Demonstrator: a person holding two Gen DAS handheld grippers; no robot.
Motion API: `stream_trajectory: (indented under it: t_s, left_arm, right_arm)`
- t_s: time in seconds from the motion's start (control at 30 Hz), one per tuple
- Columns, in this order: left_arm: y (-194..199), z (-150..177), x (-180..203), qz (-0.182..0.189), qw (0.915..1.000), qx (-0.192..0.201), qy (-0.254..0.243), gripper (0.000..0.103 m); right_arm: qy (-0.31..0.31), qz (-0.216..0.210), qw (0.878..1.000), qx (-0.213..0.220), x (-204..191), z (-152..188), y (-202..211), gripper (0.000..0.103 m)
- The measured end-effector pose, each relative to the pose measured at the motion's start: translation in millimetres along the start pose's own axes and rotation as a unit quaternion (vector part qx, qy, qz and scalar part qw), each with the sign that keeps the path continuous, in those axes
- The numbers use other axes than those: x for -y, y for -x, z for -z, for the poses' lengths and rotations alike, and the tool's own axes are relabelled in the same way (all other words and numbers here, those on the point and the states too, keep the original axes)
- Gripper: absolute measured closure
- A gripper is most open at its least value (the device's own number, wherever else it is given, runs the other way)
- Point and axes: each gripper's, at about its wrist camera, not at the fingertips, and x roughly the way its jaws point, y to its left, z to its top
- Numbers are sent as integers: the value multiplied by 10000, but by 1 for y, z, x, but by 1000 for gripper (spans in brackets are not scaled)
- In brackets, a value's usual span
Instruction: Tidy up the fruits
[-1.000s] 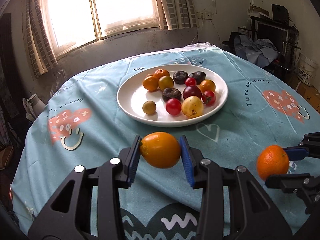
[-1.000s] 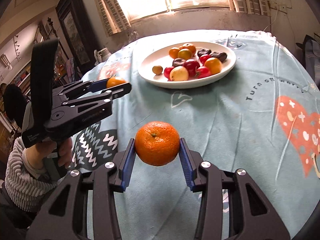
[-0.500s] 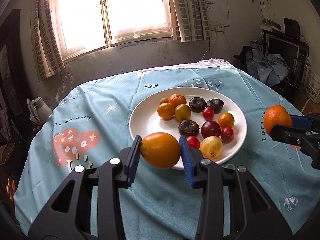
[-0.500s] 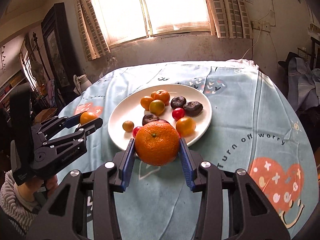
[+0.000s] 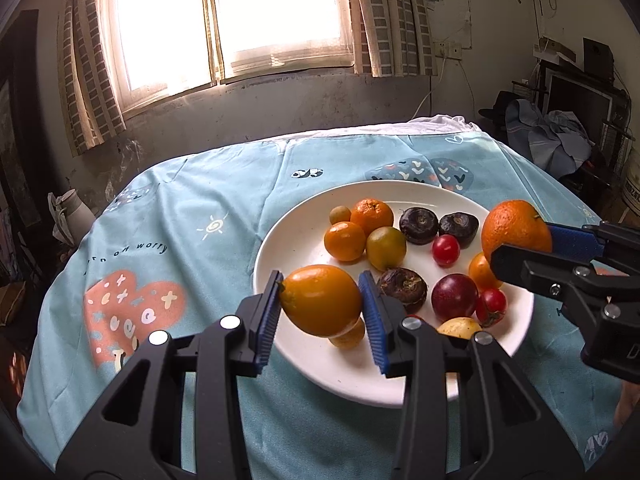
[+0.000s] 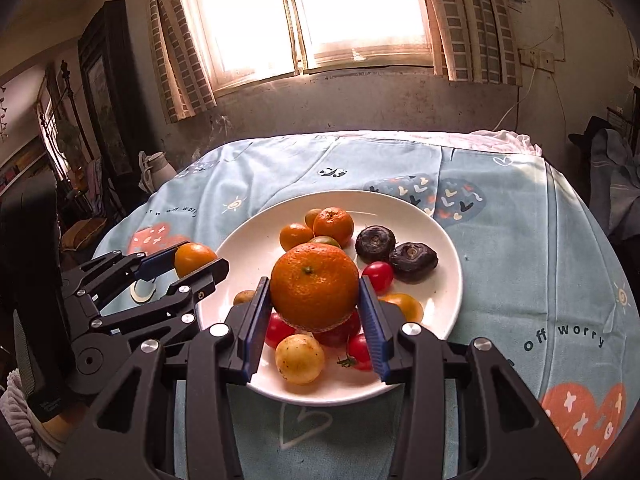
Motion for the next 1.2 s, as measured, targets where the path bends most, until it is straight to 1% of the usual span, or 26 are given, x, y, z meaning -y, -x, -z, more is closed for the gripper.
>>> stream_trajectory:
  t_s: [0.27, 0.4, 0.57, 0.6, 0.63, 0.67, 0.7, 0.77, 0.83, 0.9, 0.93, 1.0, 1.1, 1.2]
  left_arm:
    - [-26, 1, -2, 58, 9997, -210, 85, 64]
    - [-33, 0, 0, 30, 9997, -219, 82, 63]
    - [-41, -4, -4, 69, 9994, -255, 228, 63]
    - [-42, -5, -5, 50, 9994, -240, 256, 56]
    - [-41, -5, -5, 16, 9994, -195, 279, 48]
    - [-39, -6, -5, -32, 9995, -146, 291, 33]
    - [-38, -6, -5, -55, 9995, -99, 285, 31]
    - [-36, -7, -4, -12, 9996, -102, 272, 31]
    - [-33, -7, -5, 0, 9995, -109, 306, 26]
    - [-27, -6, -5, -40, 9995, -61, 293, 17]
    - [-23, -6, -5, -88, 9996, -25, 274, 16]
    - [-14, -5, -5, -141, 9995, 38, 263, 11]
    - [4, -1, -5, -153, 9993, 84, 318, 7]
    - [27, 9, -3, -286, 9990, 140, 300, 2]
  right_arm:
    - [-94, 209, 9996, -186, 13, 5, -29, 59]
    - [-44, 291, 9995, -113, 13, 5, -32, 59]
    - [-48, 282, 9996, 37, 15, 0, -33, 59]
    - [-37, 257, 9997, 48, 15, 0, -34, 58]
    - [-6, 244, 9997, 32, 15, -1, -36, 53]
    - [12, 296, 9995, 66, 15, -1, -35, 39]
    - [16, 332, 9993, 186, 15, -1, -32, 39]
    - [46, 282, 9991, 301, 16, -3, -27, 39]
    - [33, 271, 9989, 384, 15, -5, -20, 39]
    - [41, 248, 9986, 457, 14, -6, -12, 39]
    - [42, 243, 9985, 484, 13, -6, -8, 39]
    - [33, 249, 9982, 551, 11, -5, 1, 39]
    - [75, 295, 9979, 567, 3, -1, 14, 39]
    - [137, 394, 9976, 553, -5, 8, 28, 39]
